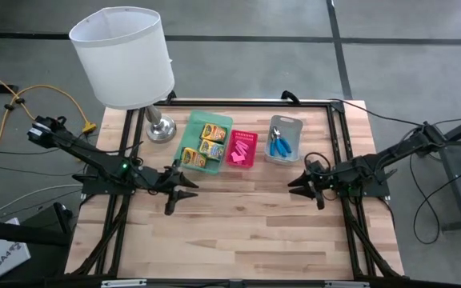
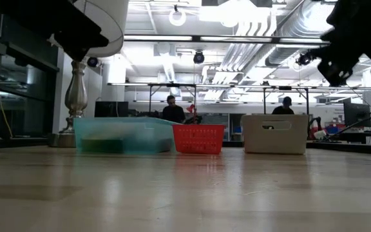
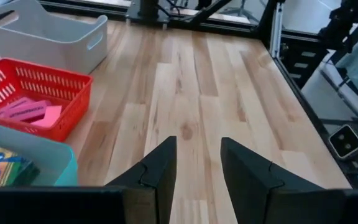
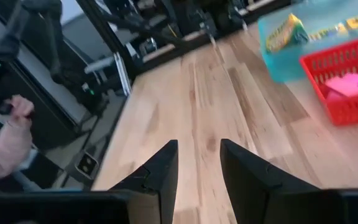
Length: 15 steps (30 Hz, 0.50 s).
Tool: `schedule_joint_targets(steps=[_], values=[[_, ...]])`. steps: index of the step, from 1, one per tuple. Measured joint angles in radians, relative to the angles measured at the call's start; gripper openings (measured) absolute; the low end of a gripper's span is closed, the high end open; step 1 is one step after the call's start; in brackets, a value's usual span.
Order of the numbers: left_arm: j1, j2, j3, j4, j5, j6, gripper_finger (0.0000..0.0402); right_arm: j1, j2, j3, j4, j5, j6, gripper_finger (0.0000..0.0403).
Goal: Pick & Place School Supplies
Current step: Return to Home Position
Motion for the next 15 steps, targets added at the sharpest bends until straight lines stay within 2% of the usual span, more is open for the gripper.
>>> schedule_joint_targets(steps=[15], values=[[0.006, 0.0, -0.027, 0.004, -0.02, -0.027, 0.0122, 0.0, -0.222, -0.152, 0.029, 0.0, -0.005, 0.0111]])
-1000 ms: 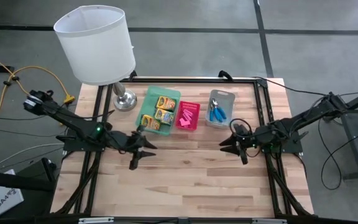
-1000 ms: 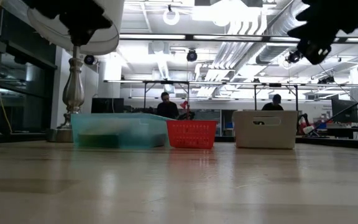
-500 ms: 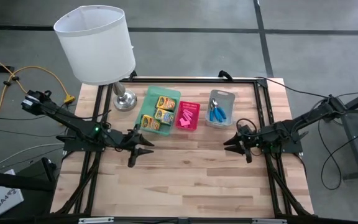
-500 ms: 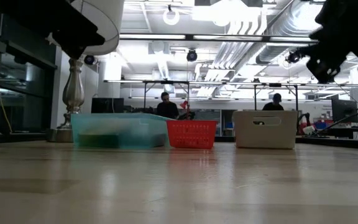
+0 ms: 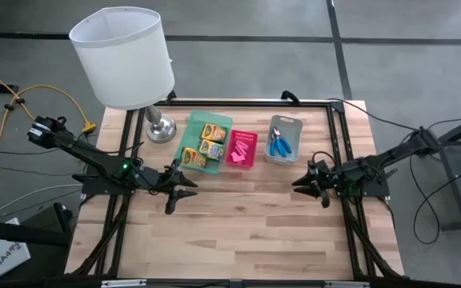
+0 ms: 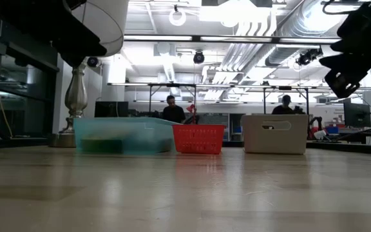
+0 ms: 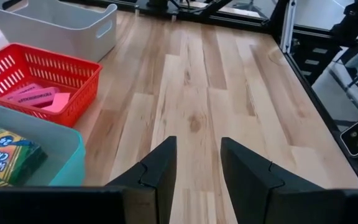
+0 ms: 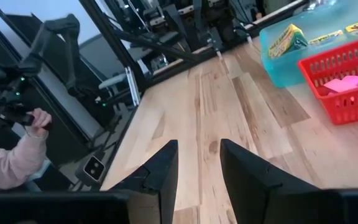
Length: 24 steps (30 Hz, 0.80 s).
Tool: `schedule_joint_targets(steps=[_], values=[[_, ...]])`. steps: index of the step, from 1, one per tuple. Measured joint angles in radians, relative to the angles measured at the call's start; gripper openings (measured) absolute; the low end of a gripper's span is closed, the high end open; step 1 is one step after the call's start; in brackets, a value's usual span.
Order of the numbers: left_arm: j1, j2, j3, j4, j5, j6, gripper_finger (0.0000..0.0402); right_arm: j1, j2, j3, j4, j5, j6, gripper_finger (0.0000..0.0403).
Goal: Pick & Place School Supplies
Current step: Return to Home Position
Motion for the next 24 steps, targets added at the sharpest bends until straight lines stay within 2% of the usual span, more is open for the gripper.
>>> schedule_joint_targets(steps=[6, 17, 24], values=[[-0.002, 0.0, 0.0, -0.004, 0.0, -0.001, 0.0122, 0.0, -0.044, -0.035, 0.017, 0.0, 0.002, 0.0111], [-0.002, 0.0, 0.0, -0.007, 0.003, -0.01, 0.0122, 0.0, -0.112, -0.036, -0.122, -0.004, 0.006, 0.0111], [-0.015, 0.0, 0.0, -0.007, 0.004, -0.013, 0.0122, 0.0, -0.158, -0.036, -0.141, -0.089, -0.012, 0.0111]])
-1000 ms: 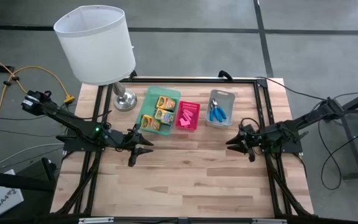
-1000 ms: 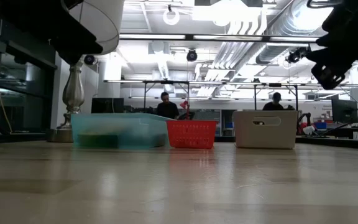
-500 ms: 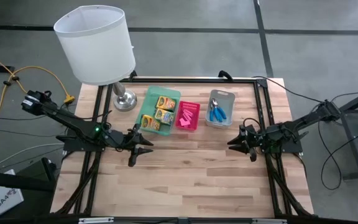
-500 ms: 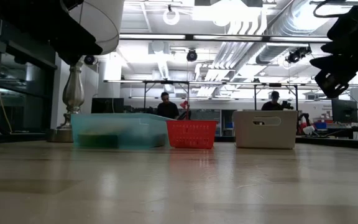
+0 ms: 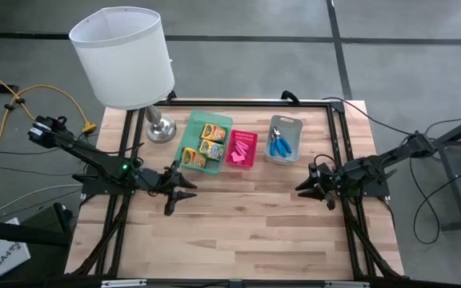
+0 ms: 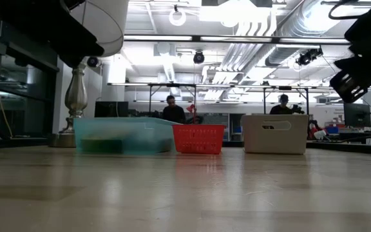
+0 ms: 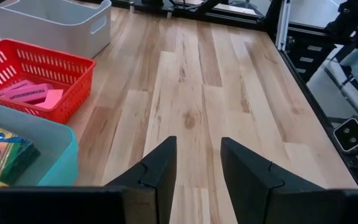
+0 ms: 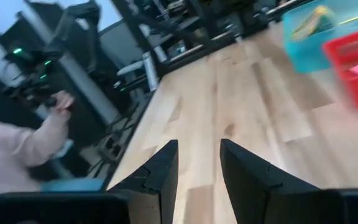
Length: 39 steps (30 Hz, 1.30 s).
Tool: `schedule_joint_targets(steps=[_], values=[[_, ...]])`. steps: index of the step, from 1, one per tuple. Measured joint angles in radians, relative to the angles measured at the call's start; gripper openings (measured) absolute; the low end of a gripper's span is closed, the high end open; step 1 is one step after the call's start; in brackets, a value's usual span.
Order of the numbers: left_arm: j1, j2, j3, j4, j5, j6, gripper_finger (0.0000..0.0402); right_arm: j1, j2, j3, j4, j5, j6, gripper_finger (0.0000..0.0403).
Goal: Pick & Place School Supplies
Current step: Return to Home Position
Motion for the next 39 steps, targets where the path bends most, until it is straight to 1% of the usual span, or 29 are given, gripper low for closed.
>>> schedule_joint_targets(steps=[3, 7, 13, 23, 31, 39], values=[[-0.011, 0.0, 0.0, 0.0, 0.0, -0.004, 0.0122, 0.0, -0.008, 0.0, -0.014, -0.063, -0.007, 0.0111], [-0.023, 0.0, 0.0, 0.0, 0.0, -0.006, 0.0122, 0.0, -0.009, 0.0, -0.026, -0.122, -0.038, 0.0111], [-0.029, 0.0, 0.0, 0.0, 0.0, -0.007, 0.0122, -0.01, -0.009, 0.0, -0.027, -0.124, -0.083, 0.0111], [-0.029, 0.0, 0.0, 0.007, 0.0, -0.007, 0.0122, -0.082, -0.009, -0.001, -0.027, -0.125, -0.071, 0.0111], [-0.029, 0.0, 0.0, 0.007, 0.001, -0.002, 0.0122, -0.087, -0.008, -0.001, -0.028, -0.125, -0.077, 0.0111], [-0.029, 0.0, 0.0, 0.002, 0.003, 0.061, 0.0122, -0.087, -0.008, -0.002, -0.028, -0.124, -0.079, 0.0111]])
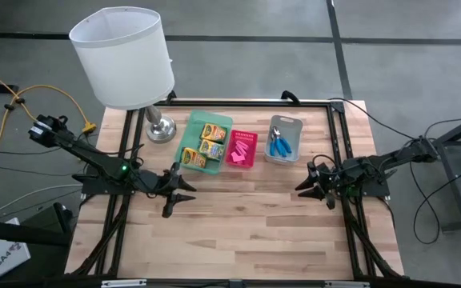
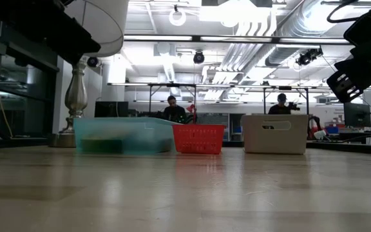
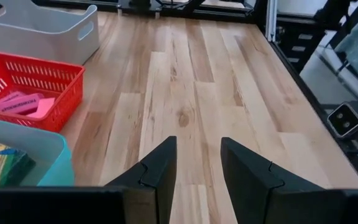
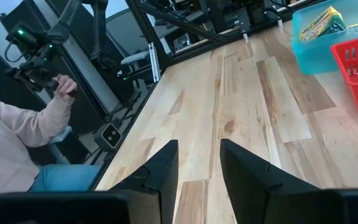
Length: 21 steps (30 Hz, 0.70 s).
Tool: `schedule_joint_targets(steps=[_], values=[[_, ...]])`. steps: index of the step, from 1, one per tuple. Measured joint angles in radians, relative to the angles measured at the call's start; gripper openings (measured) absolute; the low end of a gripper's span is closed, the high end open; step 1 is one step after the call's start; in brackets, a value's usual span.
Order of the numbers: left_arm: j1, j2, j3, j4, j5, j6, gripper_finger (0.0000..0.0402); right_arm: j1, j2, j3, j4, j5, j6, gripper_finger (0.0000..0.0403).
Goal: Pick & Place School Supplies
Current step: Return to Home Position
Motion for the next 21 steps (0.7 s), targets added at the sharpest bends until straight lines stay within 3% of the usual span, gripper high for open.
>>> schedule_joint_targets(steps=[5, 9, 14, 21], values=[[0.0, -0.02, -0.007, 0.001, 0.014, 0.042, 0.0122, 0.0, 0.0, 0.0, 0.0, 0.001, 0.0, 0.0111], [0.0, -0.09, -0.069, 0.027, 0.083, 0.062, 0.0122, 0.0, 0.0, -0.001, 0.0, 0.001, 0.0, 0.0111], [0.0, -0.268, -0.19, 0.104, 0.14, 0.085, 0.0122, 0.0, 0.0, -0.001, 0.0, 0.002, 0.0, 0.0111], [0.0, -0.546, -0.3, 0.085, 0.198, 0.131, 0.0122, 0.0, 0.0, -0.001, 0.0, 0.002, 0.0, 0.0111]])
